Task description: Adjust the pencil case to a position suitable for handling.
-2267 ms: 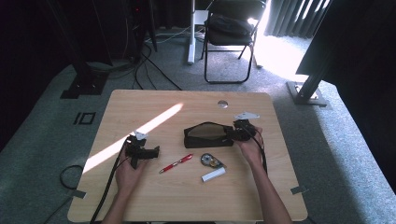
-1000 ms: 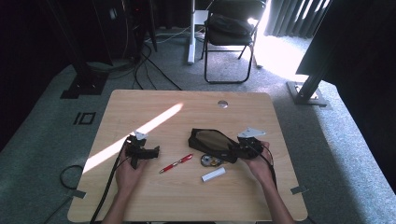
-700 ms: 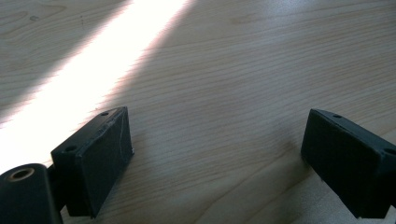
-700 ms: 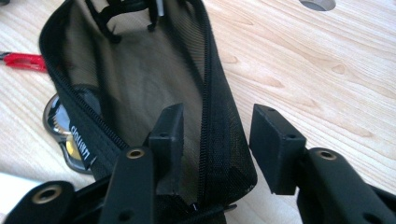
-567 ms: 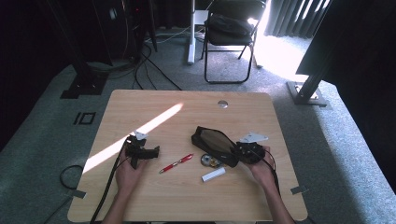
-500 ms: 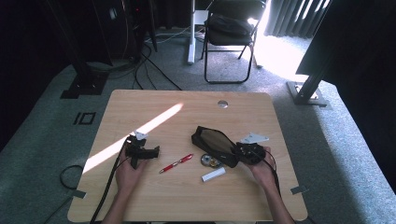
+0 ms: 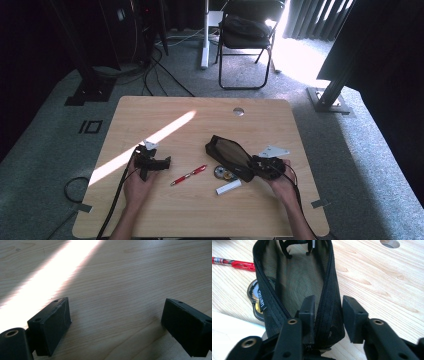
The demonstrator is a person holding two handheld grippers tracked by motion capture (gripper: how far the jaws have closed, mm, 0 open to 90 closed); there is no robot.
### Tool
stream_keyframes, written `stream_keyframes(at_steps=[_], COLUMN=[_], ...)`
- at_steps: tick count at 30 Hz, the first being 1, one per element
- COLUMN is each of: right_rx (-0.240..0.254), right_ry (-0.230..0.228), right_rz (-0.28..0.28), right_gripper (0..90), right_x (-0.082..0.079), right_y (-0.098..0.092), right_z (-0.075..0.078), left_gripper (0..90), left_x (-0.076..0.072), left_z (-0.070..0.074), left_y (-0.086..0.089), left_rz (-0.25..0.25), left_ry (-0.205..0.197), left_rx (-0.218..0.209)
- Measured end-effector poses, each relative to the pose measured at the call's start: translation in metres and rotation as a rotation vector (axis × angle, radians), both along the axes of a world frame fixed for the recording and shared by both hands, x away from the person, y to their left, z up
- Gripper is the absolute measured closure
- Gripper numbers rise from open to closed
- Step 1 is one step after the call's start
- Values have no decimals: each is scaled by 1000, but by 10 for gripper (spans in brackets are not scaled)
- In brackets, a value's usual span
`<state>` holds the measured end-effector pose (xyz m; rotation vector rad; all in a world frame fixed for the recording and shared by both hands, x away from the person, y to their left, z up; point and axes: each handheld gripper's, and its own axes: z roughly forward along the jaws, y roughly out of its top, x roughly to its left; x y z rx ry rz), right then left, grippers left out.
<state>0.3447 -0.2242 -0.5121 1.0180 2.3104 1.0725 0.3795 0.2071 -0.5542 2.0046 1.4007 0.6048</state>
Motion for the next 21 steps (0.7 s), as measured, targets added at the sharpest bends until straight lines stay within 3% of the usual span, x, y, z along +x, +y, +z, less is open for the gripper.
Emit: stream_keyframes(at_steps=[3,8,12,21], right_rx=[31,67,99,94], right_ry=[7,-35,-75,-118], right_rz=[-4,-35,-42,-10], right_gripper=[546,452,433,408], right_x=[1,0,-8,-24], right_y=[-2,-5,-8,-3], right_z=[2,15,27,39], left_gripper=[89,89,89,89], left_x=[0,0,0,0], left_z=[0,0,0,0], left_y=[0,0,0,0], left_rz=[0,0,0,0], left_ry=[0,0,0,0], left_rx=[0,0,0,0])
